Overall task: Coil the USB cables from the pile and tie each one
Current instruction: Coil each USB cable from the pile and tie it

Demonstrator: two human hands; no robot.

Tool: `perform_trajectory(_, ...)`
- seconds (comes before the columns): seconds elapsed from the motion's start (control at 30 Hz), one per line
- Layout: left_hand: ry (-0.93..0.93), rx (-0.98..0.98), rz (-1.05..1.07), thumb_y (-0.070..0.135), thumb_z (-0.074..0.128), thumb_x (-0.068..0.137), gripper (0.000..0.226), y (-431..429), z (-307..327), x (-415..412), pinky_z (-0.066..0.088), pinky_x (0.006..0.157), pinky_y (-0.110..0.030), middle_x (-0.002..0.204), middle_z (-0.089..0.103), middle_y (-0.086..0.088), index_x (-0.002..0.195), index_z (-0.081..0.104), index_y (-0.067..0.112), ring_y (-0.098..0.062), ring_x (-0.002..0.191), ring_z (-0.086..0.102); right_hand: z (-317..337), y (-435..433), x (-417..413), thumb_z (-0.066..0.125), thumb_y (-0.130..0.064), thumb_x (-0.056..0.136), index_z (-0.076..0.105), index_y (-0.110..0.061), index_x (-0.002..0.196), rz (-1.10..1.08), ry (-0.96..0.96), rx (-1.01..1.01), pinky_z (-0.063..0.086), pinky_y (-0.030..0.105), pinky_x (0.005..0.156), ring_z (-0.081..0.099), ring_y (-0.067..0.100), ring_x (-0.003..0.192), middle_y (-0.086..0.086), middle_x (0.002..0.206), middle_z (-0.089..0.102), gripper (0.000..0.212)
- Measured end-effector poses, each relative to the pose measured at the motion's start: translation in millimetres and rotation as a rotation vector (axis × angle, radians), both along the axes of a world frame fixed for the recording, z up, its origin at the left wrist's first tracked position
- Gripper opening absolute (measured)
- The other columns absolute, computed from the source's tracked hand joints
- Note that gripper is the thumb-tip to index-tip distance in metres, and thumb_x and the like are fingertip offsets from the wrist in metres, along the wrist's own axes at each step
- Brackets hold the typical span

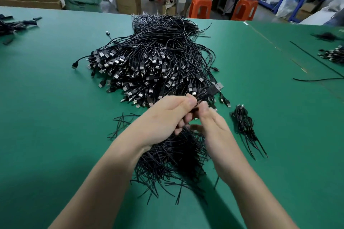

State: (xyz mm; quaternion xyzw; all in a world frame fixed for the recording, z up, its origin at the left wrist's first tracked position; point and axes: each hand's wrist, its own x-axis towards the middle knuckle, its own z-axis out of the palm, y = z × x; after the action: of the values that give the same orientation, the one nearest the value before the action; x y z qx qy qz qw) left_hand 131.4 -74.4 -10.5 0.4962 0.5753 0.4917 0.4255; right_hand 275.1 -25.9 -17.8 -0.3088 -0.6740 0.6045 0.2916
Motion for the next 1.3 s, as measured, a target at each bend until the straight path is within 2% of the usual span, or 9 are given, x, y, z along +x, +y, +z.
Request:
perform_trajectory(0.13, 0.078, -0.045, 0.016, 0.037, 0.037, 0.112, 0.048, 0, 0, 12, 0.05, 0.058, -0.029, 0.069, 0.064, 0.002, 0.082, 0.067, 0.015, -0.016, 0.063, 0.058, 5, -4, -8, 0.036, -0.031, 0.11, 0.068, -0.015, 0.122, -0.081, 0.164, -0.089, 0.048, 0.013, 0.055, 0.057, 0.008, 0.055, 0.007, 0.066, 0.06, 0.038)
perform_trajectory(0.23, 0.203, -0.168, 0.0, 0.053, 0.037, 0.109, 0.066, 1, 0, 8, 0.06, 0.073, -0.041, 0.085, 0.074, 0.007, 0.09, 0.075, 0.002, -0.017, 0.076, 0.069, 0, 1, -4, 0.038, -0.025, 0.11, 0.074, -0.009, 0.108, -0.113, 0.166, 0.001, 0.051, 0.014, 0.07, 0.071, 0.01, 0.082, 0.004, 0.094, 0.076, 0.04)
perform_trajectory(0.33, 0.29, -0.227, 0.059, 0.069, 0.044, 0.097, 0.071, 1, 1, 3, 0.054, 0.07, -0.032, 0.092, 0.076, 0.027, 0.079, 0.081, 0.011, -0.003, 0.086, 0.073, -1, 3, -2, 0.038, -0.02, 0.111, 0.077, -0.012, 0.099, -0.144, 0.114, 0.147, 0.048, 0.009, 0.076, 0.07, 0.005, 0.091, -0.003, 0.096, 0.077, 0.041)
perform_trajectory(0.47, 0.514, -0.152, 0.13, 0.077, 0.054, 0.088, 0.052, -10, 9, -20, 0.038, 0.052, -0.016, 0.056, 0.059, 0.013, 0.077, 0.079, 0.033, -0.005, 0.048, 0.048, -3, 7, 3, 0.036, -0.026, 0.112, 0.066, -0.018, 0.087, -0.277, 0.056, 0.207, 0.055, 0.025, 0.078, 0.071, 0.013, 0.08, -0.004, 0.082, 0.074, 0.04)
perform_trajectory(0.6, 0.346, 0.089, 0.086, 0.054, 0.048, 0.1, 0.038, -11, 14, -31, 0.05, 0.096, -0.023, 0.117, 0.073, 0.023, 0.124, 0.072, 0.037, 0.007, 0.109, 0.065, 5, -3, 4, 0.034, -0.032, 0.111, 0.047, -0.017, 0.079, -0.086, 0.127, -0.08, 0.03, 0.029, 0.041, 0.036, 0.014, 0.045, -0.007, 0.059, 0.04, 0.037)
perform_trajectory(0.7, 0.127, 0.189, -0.101, 0.034, 0.046, 0.106, 0.039, -6, 9, -21, 0.044, 0.106, -0.017, 0.131, 0.071, 0.009, 0.132, 0.069, 0.015, -0.005, 0.128, 0.062, 10, -11, 1, 0.037, -0.038, 0.108, 0.044, -0.024, 0.074, 0.121, 0.157, -0.263, 0.015, 0.021, 0.042, 0.02, 0.008, 0.047, -0.01, 0.06, 0.032, 0.038)
perform_trajectory(0.9, -0.197, 0.328, -0.103, 0.029, 0.058, 0.097, 0.027, -5, 3, -13, 0.053, 0.092, -0.02, 0.104, 0.08, 0.0, 0.112, 0.079, 0.022, -0.011, 0.101, 0.074, 19, -2, 9, 0.042, -0.043, 0.105, 0.045, -0.024, 0.078, 0.443, 0.219, -0.542, 0.012, 0.022, 0.044, 0.017, 0.007, 0.049, -0.008, 0.063, 0.029, 0.033)
perform_trajectory(1.03, -0.231, 0.365, -0.067, 0.023, 0.061, 0.103, 0.02, -3, 6, -3, 0.054, 0.075, -0.013, 0.095, 0.079, 0.002, 0.106, 0.08, 0.026, -0.004, 0.077, 0.071, 19, 3, 12, 0.044, -0.042, 0.105, 0.05, -0.021, 0.082, 0.507, 0.276, -0.639, 0.017, 0.018, 0.043, 0.019, 0.005, 0.05, -0.008, 0.066, 0.029, 0.031)
perform_trajectory(1.3, -0.309, 0.352, 0.076, 0.035, 0.067, 0.093, 0.019, 1, 6, 1, 0.054, 0.067, -0.019, 0.09, 0.077, -0.004, 0.099, 0.082, 0.024, -0.011, 0.067, 0.063, 15, 5, 17, 0.041, -0.038, 0.108, 0.062, -0.012, 0.103, 0.515, 0.394, -0.782, 0.028, 0.019, 0.047, 0.029, 0.007, 0.055, -0.001, 0.075, 0.039, 0.034)
